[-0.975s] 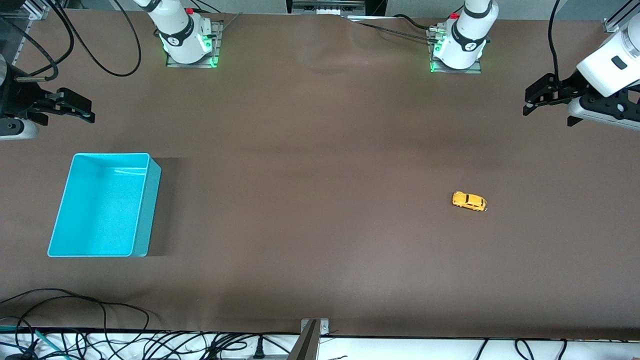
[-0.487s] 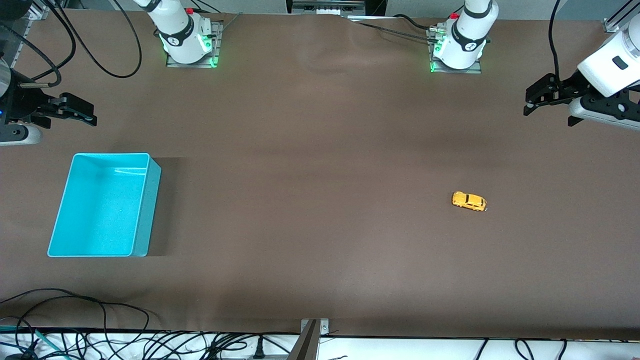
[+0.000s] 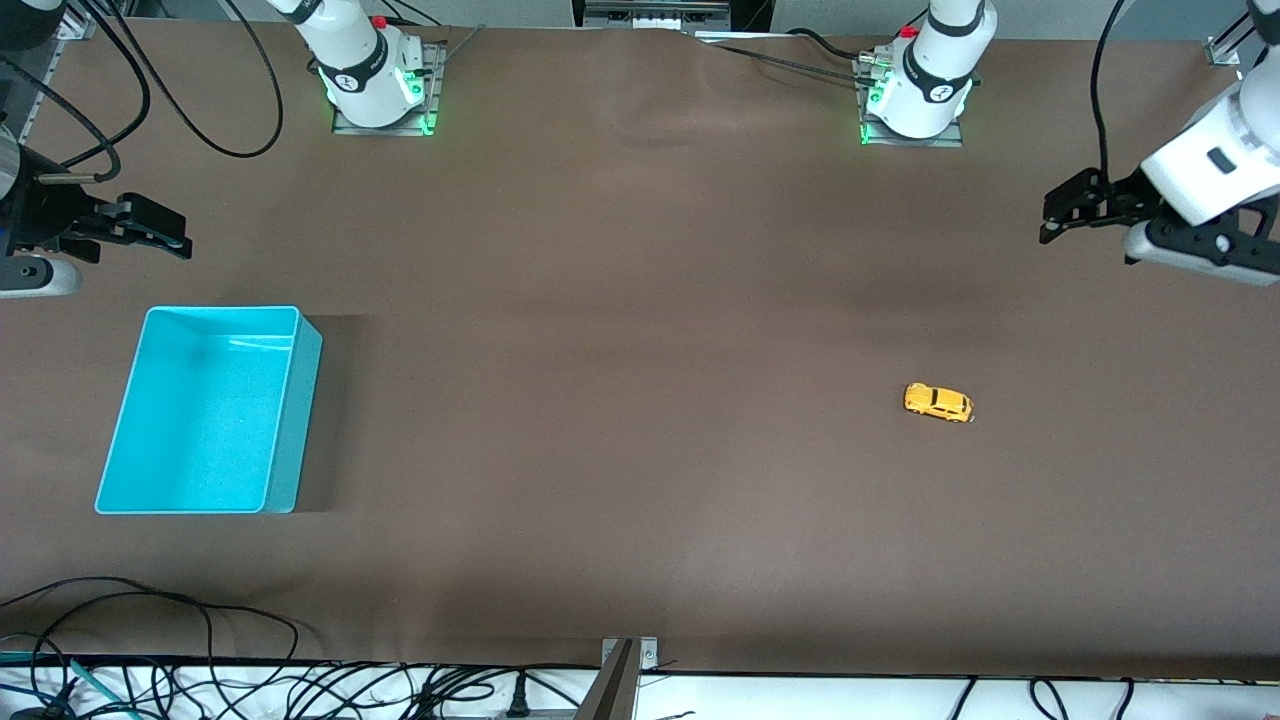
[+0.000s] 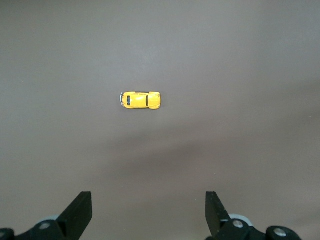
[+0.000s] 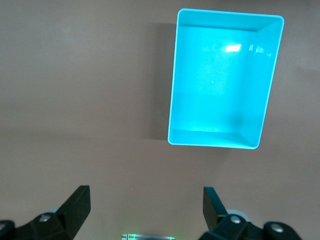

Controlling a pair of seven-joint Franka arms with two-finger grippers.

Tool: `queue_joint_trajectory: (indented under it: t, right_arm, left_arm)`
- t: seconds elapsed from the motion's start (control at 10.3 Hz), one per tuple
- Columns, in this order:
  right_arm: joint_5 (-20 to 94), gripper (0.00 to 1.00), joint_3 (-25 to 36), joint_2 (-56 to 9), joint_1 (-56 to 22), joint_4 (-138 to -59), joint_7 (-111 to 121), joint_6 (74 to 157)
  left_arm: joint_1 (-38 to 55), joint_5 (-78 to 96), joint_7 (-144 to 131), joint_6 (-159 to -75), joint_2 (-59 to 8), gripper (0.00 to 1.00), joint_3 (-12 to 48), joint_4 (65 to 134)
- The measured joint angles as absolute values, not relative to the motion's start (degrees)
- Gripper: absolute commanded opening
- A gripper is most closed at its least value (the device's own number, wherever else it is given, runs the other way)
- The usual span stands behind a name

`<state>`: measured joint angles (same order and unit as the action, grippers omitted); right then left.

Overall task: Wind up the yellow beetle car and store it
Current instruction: 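Move the left gripper down over the yellow beetle car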

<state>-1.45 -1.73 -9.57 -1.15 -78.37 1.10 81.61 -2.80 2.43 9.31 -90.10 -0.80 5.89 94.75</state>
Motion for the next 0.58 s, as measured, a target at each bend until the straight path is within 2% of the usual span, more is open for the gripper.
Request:
queue_joint_trajectory:
  t: [0.29, 0.58]
  right_arm:
    - [-1.6, 1.00, -1.7, -9.9, -1.1, -78.4, 1.1, 81.9]
    - [-1.7, 1.00, -0.9, -9.9, -1.0, -78.4, 1.1, 81.9]
  left_arm:
    - [-2.6, 2.4, 14.8, -90.1, -4.2, 1.00, 6.0, 94.8]
    - [-3.0, 2.3, 34.0, -92.0, -10.4, 1.00, 5.8, 94.6]
